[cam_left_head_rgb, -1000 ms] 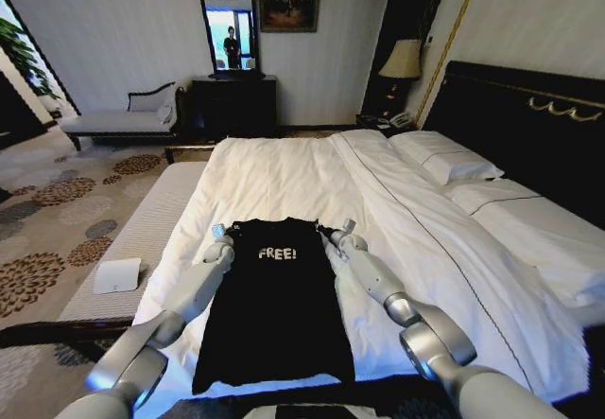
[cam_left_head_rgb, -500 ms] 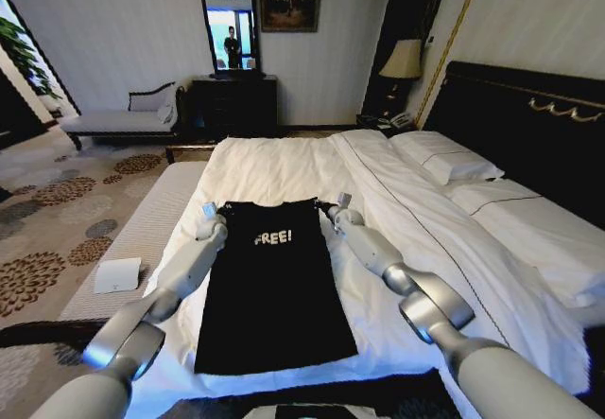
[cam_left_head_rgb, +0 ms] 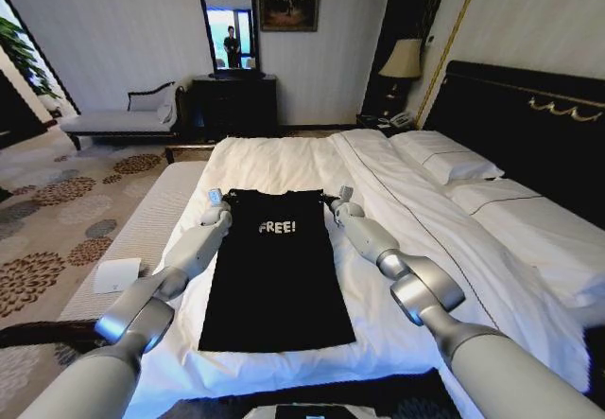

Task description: Fold the clothes on the bed.

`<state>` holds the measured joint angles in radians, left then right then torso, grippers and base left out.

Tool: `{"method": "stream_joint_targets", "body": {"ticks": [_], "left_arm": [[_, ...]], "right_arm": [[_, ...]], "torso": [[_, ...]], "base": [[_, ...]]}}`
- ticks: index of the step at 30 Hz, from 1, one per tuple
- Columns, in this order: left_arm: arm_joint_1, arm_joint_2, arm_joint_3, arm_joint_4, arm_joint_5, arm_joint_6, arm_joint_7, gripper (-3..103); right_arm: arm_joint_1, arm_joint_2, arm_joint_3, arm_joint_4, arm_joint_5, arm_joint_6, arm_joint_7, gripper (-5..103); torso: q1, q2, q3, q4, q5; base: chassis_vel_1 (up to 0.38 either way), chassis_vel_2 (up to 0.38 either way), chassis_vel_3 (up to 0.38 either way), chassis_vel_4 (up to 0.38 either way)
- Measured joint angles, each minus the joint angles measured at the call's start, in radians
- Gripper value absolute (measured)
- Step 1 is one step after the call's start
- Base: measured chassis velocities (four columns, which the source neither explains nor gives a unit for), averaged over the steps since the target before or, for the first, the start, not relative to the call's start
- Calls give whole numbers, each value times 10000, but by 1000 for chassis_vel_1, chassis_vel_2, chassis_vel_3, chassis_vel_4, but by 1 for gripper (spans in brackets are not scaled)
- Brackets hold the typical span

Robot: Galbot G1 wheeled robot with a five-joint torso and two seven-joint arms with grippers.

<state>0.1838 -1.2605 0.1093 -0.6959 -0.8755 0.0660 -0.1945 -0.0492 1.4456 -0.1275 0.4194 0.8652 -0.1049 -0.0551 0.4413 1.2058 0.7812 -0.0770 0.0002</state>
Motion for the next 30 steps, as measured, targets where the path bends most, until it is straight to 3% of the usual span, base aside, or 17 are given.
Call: {"method": "stream_joint_targets", "body": {"ticks": [5, 9, 12, 16, 21, 24, 30], "left_arm": [[270, -68, -197, -135, 157, -108, 4, 2], [921, 145, -444, -906, 673, -122, -439, 2], [1969, 396, -825, -2313, 995, -109, -935, 2], [3020, 598, -1111, -3440, 1288, -153, -1191, 2], [4369, 791, -1560, -4880, 1744, -305, -1365, 2], [5377, 1129, -1803, -6371, 1921, -359, -1525, 2], [6374, 1459, -2004, -7853, 1927, -381, -1785, 2]], "right_arm": [[-257, -77, 32, 302, -87, 102, 11, 0], [-827, -242, 58, 1122, -321, 545, 265, 0], [-1618, -566, -12, 2190, -1095, 1350, 483, 0], [-2457, -889, -24, 3255, -1472, 1657, 810, 0], [-3751, -1370, -143, 5053, -1546, 1714, 1469, 0], [-4769, -1873, -265, 6910, -1597, 1617, 2575, 0], [-6107, -2813, 126, 9143, -1535, 1453, 3209, 0]], "torso": [[-1, 0, 0, 0, -2], [0, 0, -1, -5, 0], [0, 0, -1, 1, -1], [-3, 1, -2, 2, -3], [-3, 1, -3, -6, -4], [-3, 1, -2, 5, 1], [-6, 2, -3, 0, -2]], "base": [[0, 0, 0, 0], [0, 0, 0, 0], [0, 0, 0, 0], [0, 0, 0, 0], [0, 0, 0, 0], [0, 0, 0, 0], [0, 0, 0, 0]]}}
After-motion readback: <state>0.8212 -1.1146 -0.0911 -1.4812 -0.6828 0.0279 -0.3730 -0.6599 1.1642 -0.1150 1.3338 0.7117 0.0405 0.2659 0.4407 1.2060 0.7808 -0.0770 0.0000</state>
